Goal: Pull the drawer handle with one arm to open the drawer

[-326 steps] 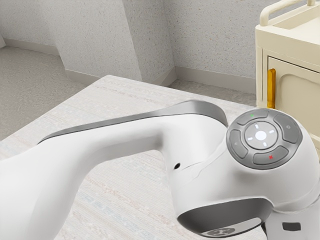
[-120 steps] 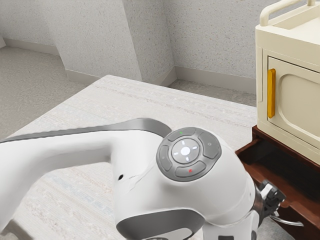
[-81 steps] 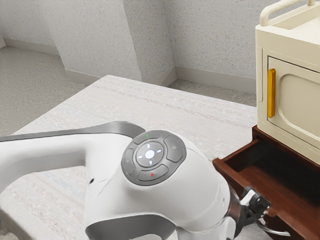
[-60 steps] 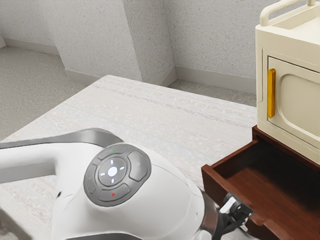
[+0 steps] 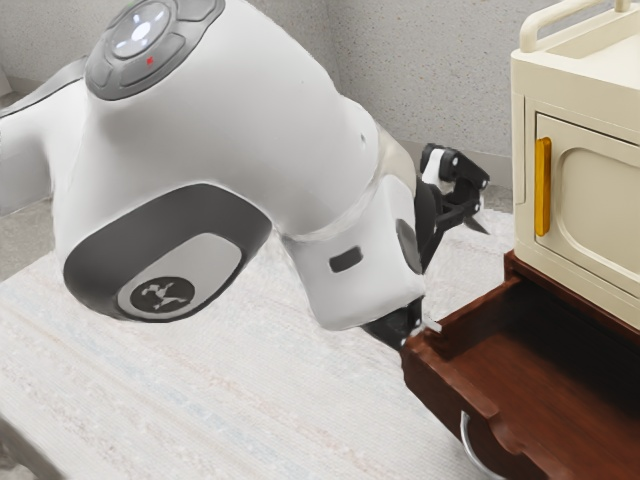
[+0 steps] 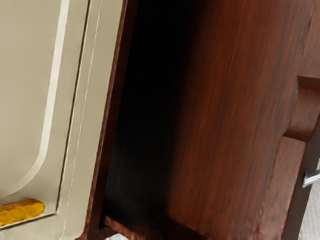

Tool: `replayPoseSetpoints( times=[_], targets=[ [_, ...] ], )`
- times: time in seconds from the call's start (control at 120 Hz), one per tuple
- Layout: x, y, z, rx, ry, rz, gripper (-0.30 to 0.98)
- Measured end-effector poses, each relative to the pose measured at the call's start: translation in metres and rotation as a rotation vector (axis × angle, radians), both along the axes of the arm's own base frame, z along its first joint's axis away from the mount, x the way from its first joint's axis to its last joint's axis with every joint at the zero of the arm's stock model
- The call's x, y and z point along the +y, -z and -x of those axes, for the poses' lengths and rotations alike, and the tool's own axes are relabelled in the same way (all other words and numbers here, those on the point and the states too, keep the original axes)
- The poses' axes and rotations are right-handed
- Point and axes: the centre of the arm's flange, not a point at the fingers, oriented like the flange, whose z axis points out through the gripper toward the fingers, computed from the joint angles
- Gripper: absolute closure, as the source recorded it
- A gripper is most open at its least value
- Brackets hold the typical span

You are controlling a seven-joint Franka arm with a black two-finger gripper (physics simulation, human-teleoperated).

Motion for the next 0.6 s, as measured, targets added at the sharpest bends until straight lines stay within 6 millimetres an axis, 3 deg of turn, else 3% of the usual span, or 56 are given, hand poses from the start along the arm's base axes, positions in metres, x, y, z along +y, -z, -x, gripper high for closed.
replayPoseSetpoints(
  times=[0.058,0.15,0.292,0.458,0.6],
  targets=[
    [0.026,-0.006,-0.020,0.035,-0.094,0.016,0.00],
    [0.061,-0.008,-0.034,0.098,-0.229,0.024,0.00],
    [0.118,-0.013,-0.049,0.183,-0.479,0.047,0.00],
    [0.198,-0.010,-0.060,0.248,-0.795,0.108,0.00],
    [0.229,0.004,-0.066,0.289,-0.970,0.138,0.00]
  ],
)
